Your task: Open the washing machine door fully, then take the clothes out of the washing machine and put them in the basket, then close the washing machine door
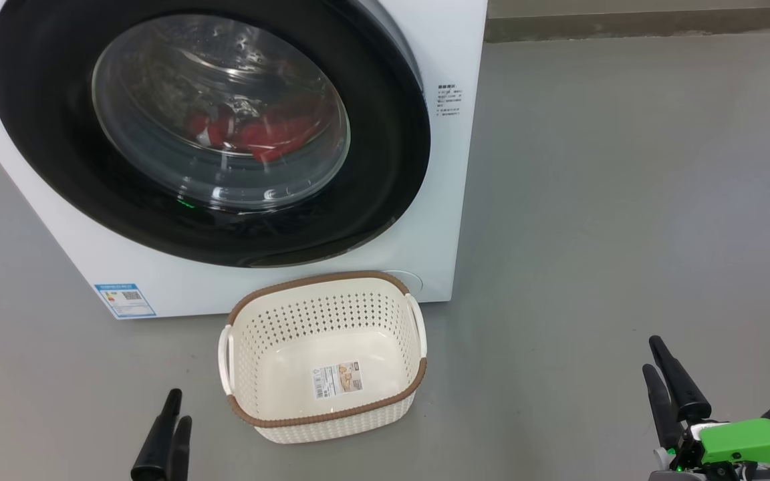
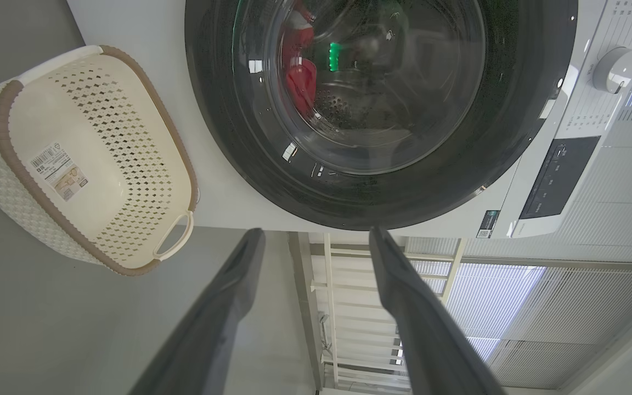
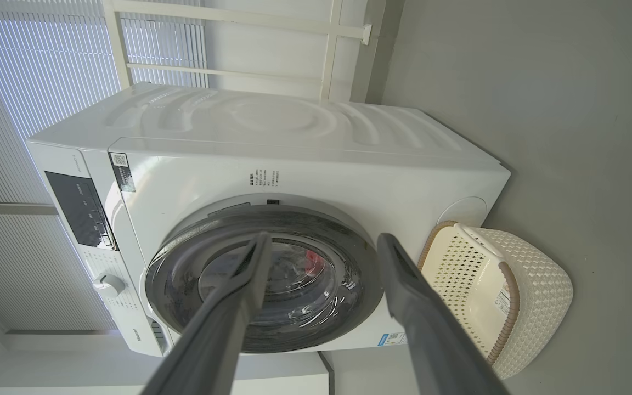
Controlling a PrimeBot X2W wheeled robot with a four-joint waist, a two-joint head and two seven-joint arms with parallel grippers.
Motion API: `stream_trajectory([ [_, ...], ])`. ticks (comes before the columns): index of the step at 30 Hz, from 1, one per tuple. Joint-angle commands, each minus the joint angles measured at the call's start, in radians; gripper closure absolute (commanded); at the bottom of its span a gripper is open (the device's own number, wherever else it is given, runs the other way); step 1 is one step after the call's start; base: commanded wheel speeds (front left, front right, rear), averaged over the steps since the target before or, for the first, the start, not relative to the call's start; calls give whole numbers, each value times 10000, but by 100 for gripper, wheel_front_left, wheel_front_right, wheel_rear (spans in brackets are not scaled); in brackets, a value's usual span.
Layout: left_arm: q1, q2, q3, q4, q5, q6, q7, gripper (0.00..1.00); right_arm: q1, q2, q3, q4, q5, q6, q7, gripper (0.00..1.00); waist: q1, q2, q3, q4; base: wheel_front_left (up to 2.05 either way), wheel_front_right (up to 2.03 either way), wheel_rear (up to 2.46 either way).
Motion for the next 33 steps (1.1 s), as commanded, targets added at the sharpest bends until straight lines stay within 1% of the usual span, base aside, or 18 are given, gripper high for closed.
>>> stream_trajectory([
  [1,-177,121,44,-346,204,-13,-67,0,-240,-131,63,-297,-86,2,-71,0,13,0,0,3,0,0,0],
  [4,-129,128,56,-450,413,-14,-155,0,-223,-182,169,-333,-200,2,-171,0,-2,0,20,12,0,0,0],
  [13,-24,135,158,-675,1499,-20,-420,0,-208,-352,450,-353,-871,2,-448,0,-3,0,45,35,0,0,0],
  [18,44,140,163,-800,2348,-23,-567,0,-192,-372,535,-375,-1409,2,-595,0,-3,0,58,44,0,0,0],
  [19,44,140,163,-800,2348,-23,-567,0,-192,-372,535,-375,-1409,2,-595,0,-3,0,58,44,0,0,0],
  [27,137,152,199,-1031,3643,-20,-801,0,-144,-441,696,-417,-2409,2,-829,0,-3,0,88,78,0,0,0],
  [31,186,158,158,-1169,4330,36,-919,0,-141,-470,734,-409,-2990,3,-947,0,-4,0,109,99,0,0,0],
  [33,222,162,108,-1257,4844,114,-1007,0,-140,-498,777,-402,-3459,3,-1035,0,-4,0,132,116,0,0,0],
])
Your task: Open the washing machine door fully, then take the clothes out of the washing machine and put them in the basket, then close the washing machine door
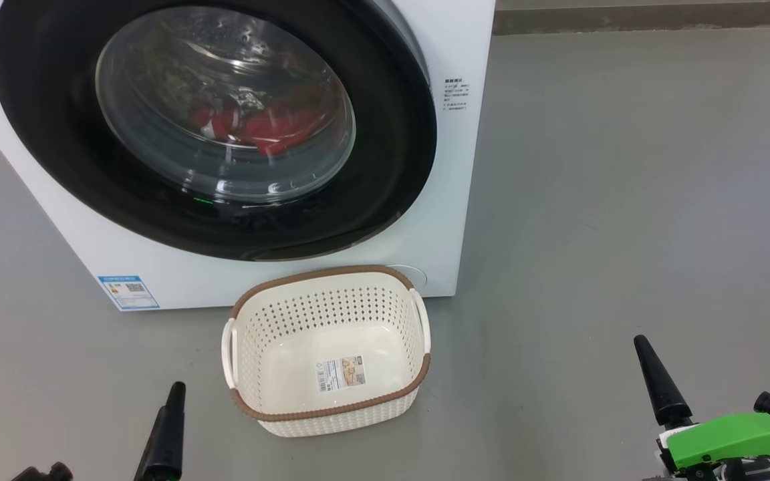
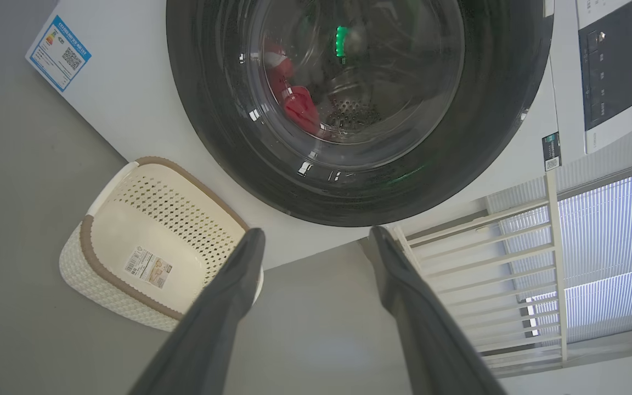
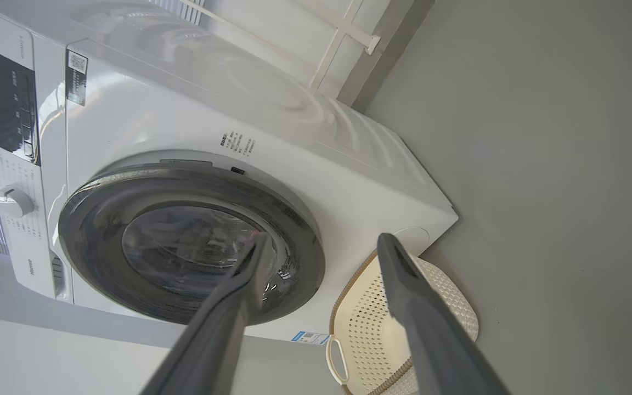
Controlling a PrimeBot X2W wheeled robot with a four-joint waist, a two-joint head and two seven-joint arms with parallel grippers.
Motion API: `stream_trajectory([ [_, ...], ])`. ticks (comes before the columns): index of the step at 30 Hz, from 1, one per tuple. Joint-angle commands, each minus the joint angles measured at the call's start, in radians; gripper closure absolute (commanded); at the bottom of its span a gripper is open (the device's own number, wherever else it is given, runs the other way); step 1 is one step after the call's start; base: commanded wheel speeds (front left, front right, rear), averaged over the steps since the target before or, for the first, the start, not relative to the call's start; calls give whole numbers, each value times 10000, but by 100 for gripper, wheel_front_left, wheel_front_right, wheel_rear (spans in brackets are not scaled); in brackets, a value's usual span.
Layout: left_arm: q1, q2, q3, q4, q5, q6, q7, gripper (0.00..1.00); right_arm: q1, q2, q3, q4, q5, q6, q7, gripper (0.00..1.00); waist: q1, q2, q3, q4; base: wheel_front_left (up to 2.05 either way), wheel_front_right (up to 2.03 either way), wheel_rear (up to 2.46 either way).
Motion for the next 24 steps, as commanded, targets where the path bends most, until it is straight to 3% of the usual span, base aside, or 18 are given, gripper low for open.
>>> stream_trajectory([
  [1,-36,154,95,-367,374,48,-131,0,-141,-175,149,-269,-322,3,-127,0,-1,-1,10,9,0,0,0],
  [24,118,195,-155,-935,3636,617,-804,0,-153,-450,695,-327,-3052,3,-802,0,-1,-1,223,98,0,0,0],
])
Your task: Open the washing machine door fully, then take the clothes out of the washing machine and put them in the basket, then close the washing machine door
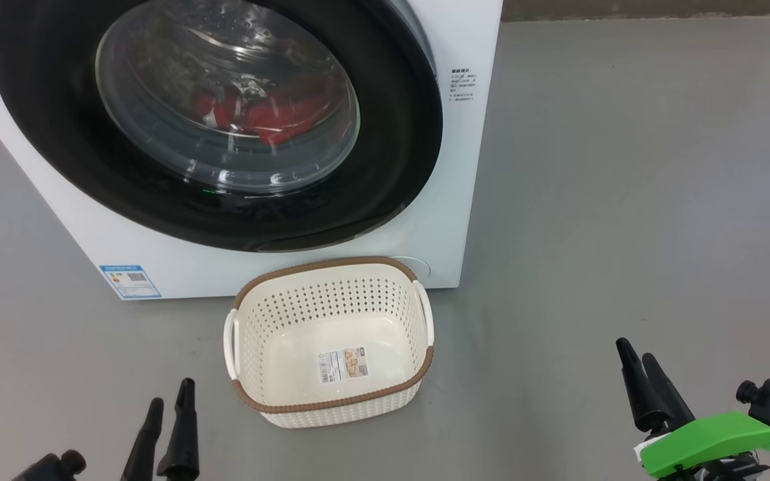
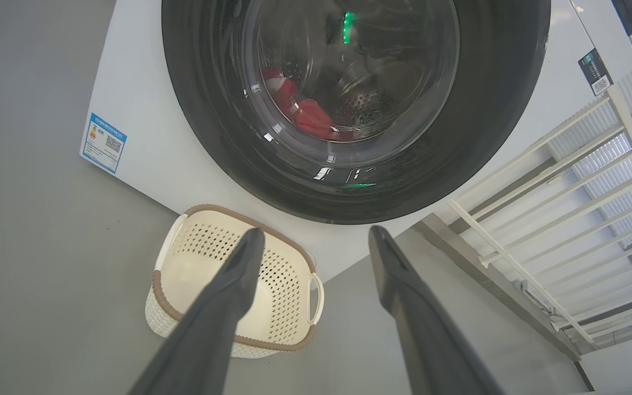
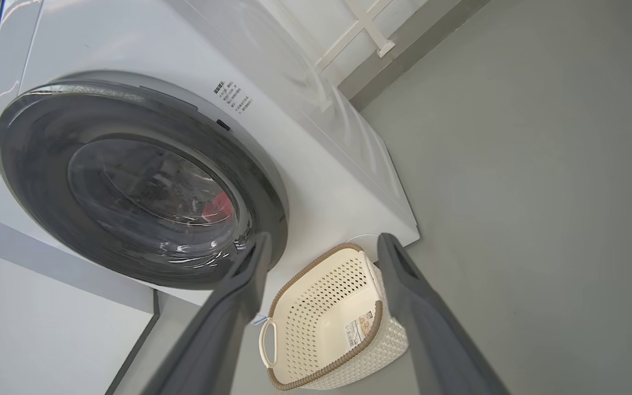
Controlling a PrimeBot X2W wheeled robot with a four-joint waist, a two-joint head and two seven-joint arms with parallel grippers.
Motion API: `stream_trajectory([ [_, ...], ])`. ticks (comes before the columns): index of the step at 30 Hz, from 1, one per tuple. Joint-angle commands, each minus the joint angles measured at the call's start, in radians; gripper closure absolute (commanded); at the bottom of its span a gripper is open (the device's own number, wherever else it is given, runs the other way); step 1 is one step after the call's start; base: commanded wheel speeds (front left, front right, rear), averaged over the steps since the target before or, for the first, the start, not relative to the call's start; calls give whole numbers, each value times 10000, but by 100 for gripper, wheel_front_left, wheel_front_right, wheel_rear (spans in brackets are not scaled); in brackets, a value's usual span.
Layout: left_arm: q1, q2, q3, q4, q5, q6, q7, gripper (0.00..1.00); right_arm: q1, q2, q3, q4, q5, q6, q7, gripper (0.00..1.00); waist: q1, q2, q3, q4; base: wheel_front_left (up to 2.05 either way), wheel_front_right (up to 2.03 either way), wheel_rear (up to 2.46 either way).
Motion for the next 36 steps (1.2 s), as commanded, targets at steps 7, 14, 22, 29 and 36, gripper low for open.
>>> stream_trajectory([
  [7,-11,215,51,-433,1062,222,-288,0,-175,-308,270,-252,-719,3,-290,0,-1,-1,44,33,0,0,0],
  [14,66,273,-30,-556,1956,398,-494,0,-189,-367,385,-258,-1309,3,-495,0,-1,-1,80,23,0,0,0],
  [22,105,292,-85,-694,2909,551,-729,0,-194,-492,629,-221,-2016,3,-731,0,-1,-1,136,36,0,0,0],
  [29,167,307,-103,-803,3792,631,-933,0,-205,-554,816,-213,-2565,3,-936,0,-1,-1,174,63,0,0,0],
  [36,235,316,-126,-910,4666,706,-1139,0,-174,-602,906,-229,-3076,4,-1141,0,-1,-1,192,84,0,0,0],
])
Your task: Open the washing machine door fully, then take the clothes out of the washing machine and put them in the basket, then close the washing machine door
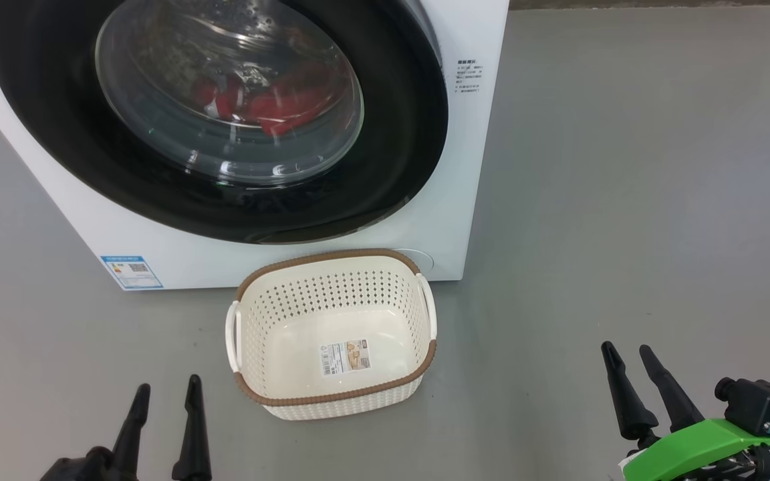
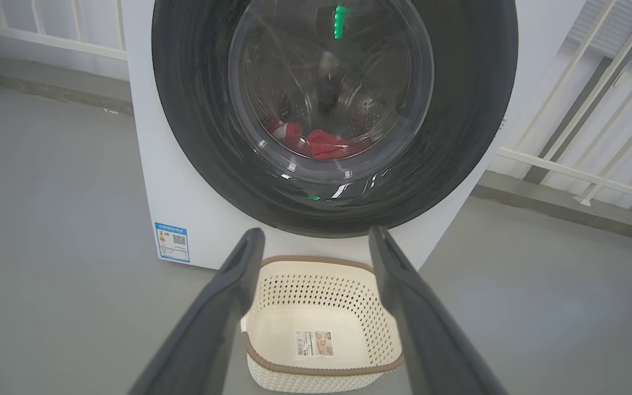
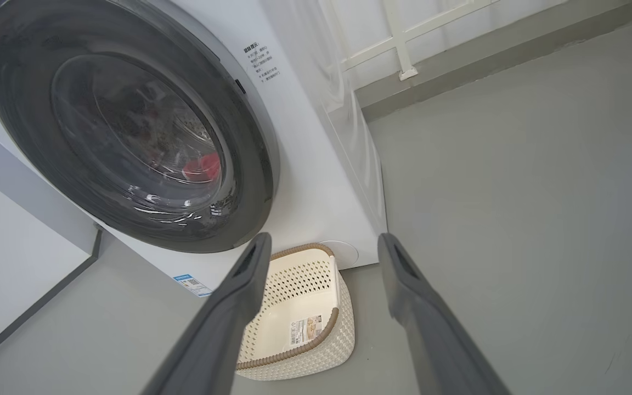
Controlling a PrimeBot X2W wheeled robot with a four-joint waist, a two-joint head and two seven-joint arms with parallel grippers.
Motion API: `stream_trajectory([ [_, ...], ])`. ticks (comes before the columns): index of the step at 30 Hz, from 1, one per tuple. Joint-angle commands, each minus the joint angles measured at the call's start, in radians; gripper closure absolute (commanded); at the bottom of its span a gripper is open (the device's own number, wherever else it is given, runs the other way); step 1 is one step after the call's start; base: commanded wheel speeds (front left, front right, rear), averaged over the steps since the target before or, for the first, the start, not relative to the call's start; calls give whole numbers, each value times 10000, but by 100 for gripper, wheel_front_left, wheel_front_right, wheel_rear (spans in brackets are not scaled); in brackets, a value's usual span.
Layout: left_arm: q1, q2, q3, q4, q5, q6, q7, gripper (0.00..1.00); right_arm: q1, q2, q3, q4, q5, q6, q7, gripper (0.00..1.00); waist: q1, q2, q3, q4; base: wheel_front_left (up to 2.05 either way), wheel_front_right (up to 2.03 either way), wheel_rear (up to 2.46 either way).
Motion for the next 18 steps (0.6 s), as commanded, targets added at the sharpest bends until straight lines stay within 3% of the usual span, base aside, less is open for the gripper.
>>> stream_trajectory([
  [1,29,137,219,-332,440,94,-175,0,-166,-171,224,-250,-360,4,-197,0,-1,0,2,0,0,0,0],
  [18,269,125,216,-339,2301,92,-645,0,200,-241,132,-229,-1513,4,-667,0,-1,0,-62,23,0,0,0],
])
